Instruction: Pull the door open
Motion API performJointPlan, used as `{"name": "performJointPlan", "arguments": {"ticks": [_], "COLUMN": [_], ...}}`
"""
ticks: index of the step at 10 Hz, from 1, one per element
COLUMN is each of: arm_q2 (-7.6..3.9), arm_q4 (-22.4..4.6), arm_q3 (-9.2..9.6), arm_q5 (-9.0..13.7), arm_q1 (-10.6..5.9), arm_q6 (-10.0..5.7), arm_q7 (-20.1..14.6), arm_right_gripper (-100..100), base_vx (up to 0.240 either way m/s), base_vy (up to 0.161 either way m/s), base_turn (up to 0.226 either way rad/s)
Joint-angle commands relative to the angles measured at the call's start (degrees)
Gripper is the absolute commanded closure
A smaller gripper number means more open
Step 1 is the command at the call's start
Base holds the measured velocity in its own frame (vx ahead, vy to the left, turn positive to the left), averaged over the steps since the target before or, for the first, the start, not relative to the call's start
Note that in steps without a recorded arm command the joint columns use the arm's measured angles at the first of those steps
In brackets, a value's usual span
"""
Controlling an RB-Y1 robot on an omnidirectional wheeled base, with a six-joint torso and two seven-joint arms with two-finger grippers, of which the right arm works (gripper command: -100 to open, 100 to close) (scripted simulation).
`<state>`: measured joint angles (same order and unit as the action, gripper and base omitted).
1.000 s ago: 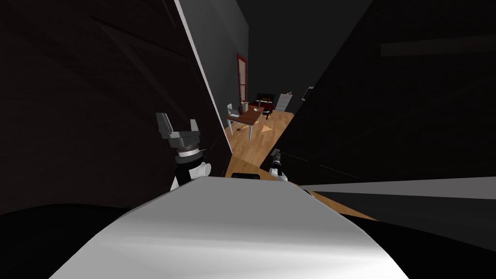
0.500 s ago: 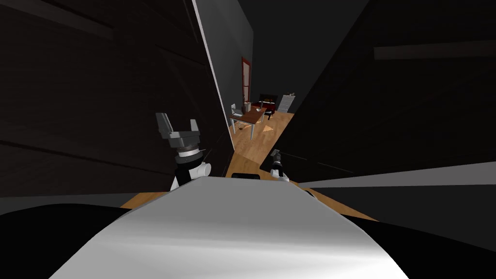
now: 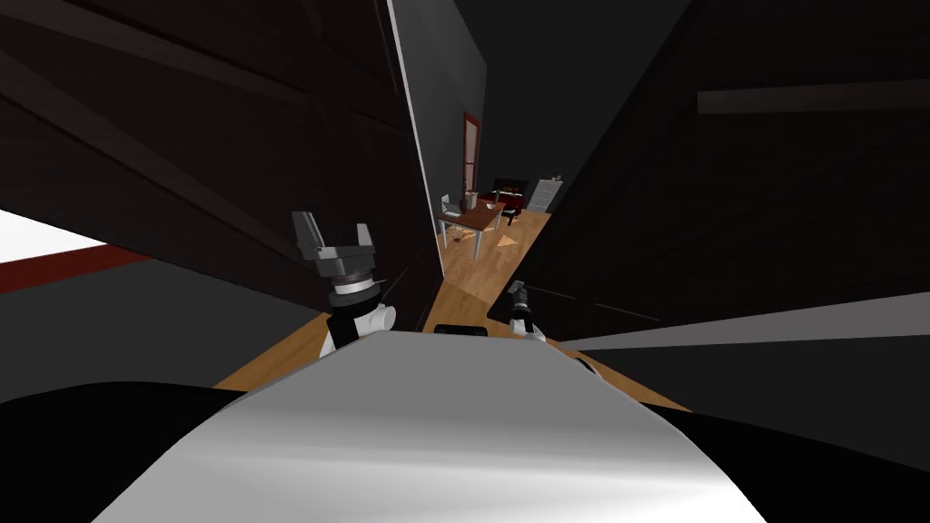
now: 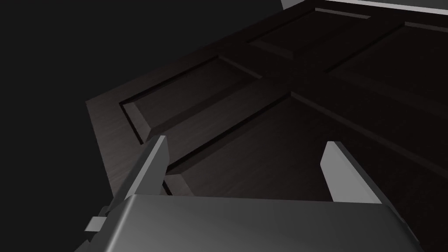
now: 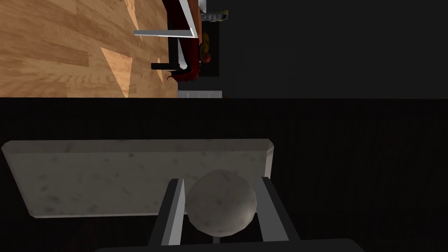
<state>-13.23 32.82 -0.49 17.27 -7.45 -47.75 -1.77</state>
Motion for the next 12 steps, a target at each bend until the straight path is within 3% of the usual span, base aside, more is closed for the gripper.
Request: {"name": "performJointPlan", "arguments": {"ticks": [1, 7, 8, 12], "arm_q2": [-0.49, -4.59, -4.37, -6.18], "arm_q4": [0.3, 0.6, 0.3, 1.0], "arm_q3": [0.48, 3.96, 3.43, 6.44], "arm_q5": [-0.2, -1.9, -1.6, -3.0], "arm_q1": [0.47, 2.53, 2.24, 3.62], "arm_q6": [-0.19, -2.29, -2.0, -3.56], "arm_q7": [-0.8, -6.7, -6.0, -9.2], "arm_right_gripper": [100, 100, 100, 100], "base_vx": [-0.216, -0.23, -0.119, -0.214], "base_vy": [0.002, -0.009, -0.02, -0.039], "base_turn": [0.114, 0.147, 0.027, 0.107]}}
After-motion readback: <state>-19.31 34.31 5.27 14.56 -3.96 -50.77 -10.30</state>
